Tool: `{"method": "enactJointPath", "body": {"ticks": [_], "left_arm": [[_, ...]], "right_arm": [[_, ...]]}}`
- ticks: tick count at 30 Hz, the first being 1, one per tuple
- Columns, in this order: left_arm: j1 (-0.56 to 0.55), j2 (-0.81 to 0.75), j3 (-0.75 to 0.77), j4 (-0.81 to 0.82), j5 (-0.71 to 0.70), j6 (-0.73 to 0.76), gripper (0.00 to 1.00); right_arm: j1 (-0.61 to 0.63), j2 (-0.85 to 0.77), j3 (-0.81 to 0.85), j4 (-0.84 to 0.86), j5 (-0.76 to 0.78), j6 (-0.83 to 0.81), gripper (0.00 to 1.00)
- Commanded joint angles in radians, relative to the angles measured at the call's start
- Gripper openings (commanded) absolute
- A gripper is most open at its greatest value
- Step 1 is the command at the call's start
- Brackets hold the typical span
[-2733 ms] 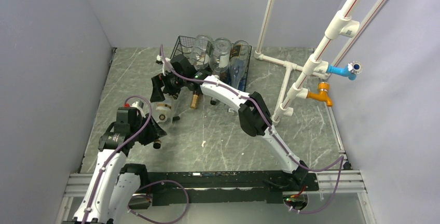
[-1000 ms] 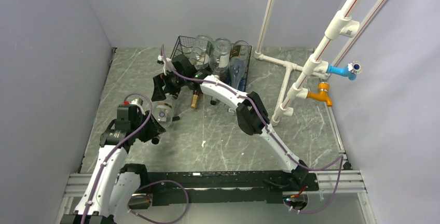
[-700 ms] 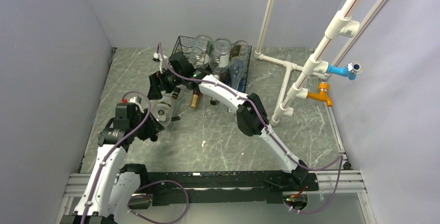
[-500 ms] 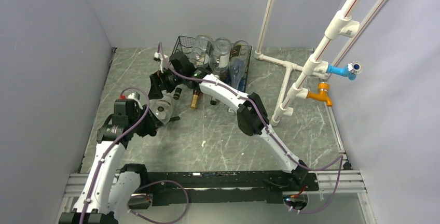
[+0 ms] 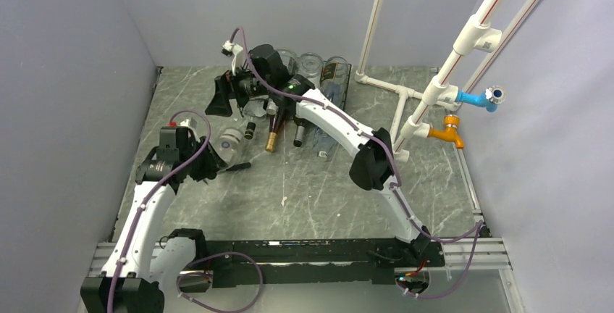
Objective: Take the wine bottle off the wine rack
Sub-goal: Place the wine bottle at the center of the board.
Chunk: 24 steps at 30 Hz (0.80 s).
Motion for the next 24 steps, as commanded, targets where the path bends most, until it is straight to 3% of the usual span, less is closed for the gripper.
{"method": "enactJointPath", "body": {"ticks": [1, 14, 24], "left_arm": [[0.003, 0.024, 0.092, 0.035, 0.014, 0.058, 0.00], [0.005, 0.151, 0.290, -0.112, -0.094, 0.208, 0.00], [0.008, 0.285, 0.406, -0.143, -0.045, 0.289, 0.00]], "right_arm": [[0.001, -0.060, -0.020, 0.012, -0.029, -0.021, 1.00], [-0.015, -0.138, -0.057, -0.016, -0.020, -0.036, 1.00], [-0.052, -0.223, -0.133, -0.038, -0.006, -0.063, 1.00]]}}
